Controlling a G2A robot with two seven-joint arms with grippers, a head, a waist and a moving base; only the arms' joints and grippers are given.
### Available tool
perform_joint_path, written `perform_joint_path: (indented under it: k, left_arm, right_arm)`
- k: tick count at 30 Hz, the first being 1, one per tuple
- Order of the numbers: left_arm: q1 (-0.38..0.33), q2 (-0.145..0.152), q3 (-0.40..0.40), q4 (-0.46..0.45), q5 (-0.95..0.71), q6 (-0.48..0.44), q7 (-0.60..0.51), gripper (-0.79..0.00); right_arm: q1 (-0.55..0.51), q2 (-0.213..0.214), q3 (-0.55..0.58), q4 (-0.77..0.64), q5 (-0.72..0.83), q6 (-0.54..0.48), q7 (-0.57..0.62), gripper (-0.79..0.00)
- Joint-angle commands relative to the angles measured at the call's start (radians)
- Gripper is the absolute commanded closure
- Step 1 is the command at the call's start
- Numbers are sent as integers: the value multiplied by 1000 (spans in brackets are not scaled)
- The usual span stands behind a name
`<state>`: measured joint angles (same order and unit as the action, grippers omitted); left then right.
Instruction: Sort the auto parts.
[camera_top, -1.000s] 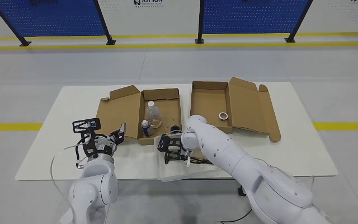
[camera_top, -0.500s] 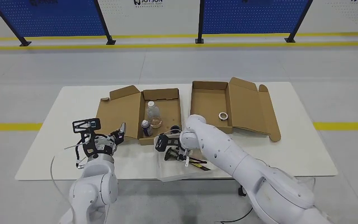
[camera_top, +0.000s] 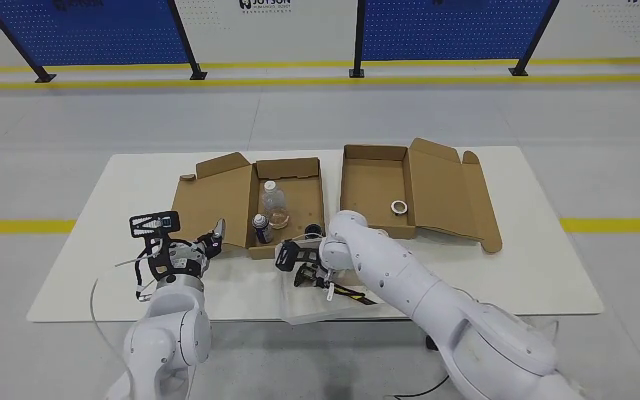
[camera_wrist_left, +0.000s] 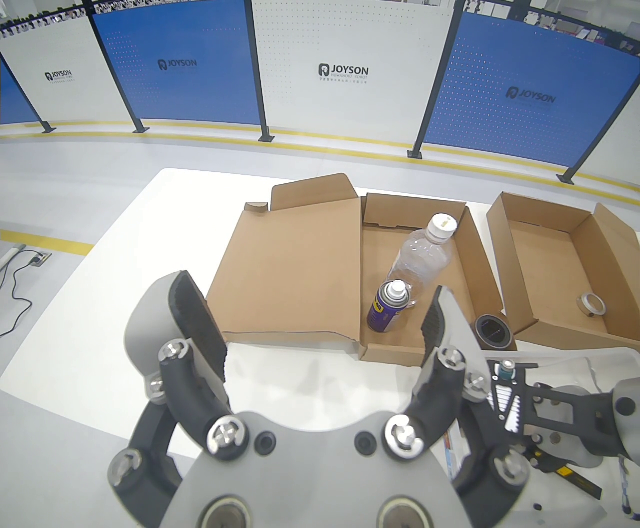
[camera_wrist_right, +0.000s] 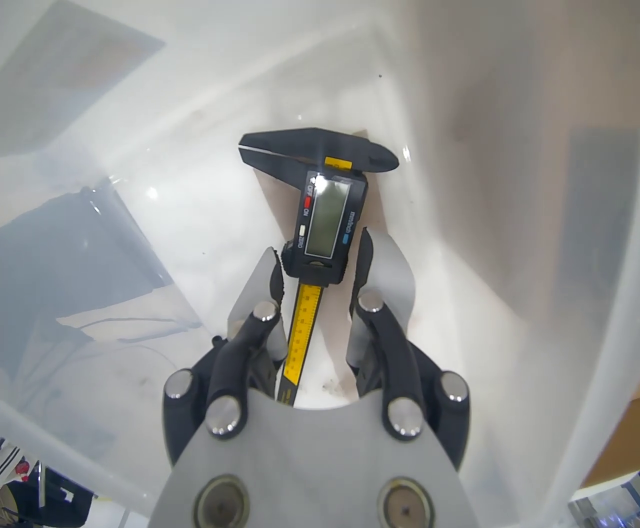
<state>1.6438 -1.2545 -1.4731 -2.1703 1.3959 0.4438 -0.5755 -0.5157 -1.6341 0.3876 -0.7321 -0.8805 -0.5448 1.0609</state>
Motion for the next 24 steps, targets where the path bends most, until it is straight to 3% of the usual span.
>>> perform_joint_path:
  k: [1,11,14,16,17,24]
  left_arm:
    - [0,0,0,0,0,0,0,-785]
    - [0,0,0,0,0,0,0,-785]
    - [0,0,0,0,0,0,0,-785]
    - [0,0,0,0,0,0,0,-785]
    - [0,0,0,0,0,0,0,-785]
    - [0,0,0,0,0,0,0,-785]
  right_arm:
    - [-1,-3,1,12,-1,1,-8,-314]
    - [-3,-22,-3,54,-5,-8,-10,-274]
    - [-2,-27,-3,66,-5,-11,-9,-191]
    - [-1,-30,-3,71,-6,-14,-9,-22]
    - [0,-31,-3,75,-7,-16,-9,0]
    - [8,-34,8,64,-6,-31,-15,0]
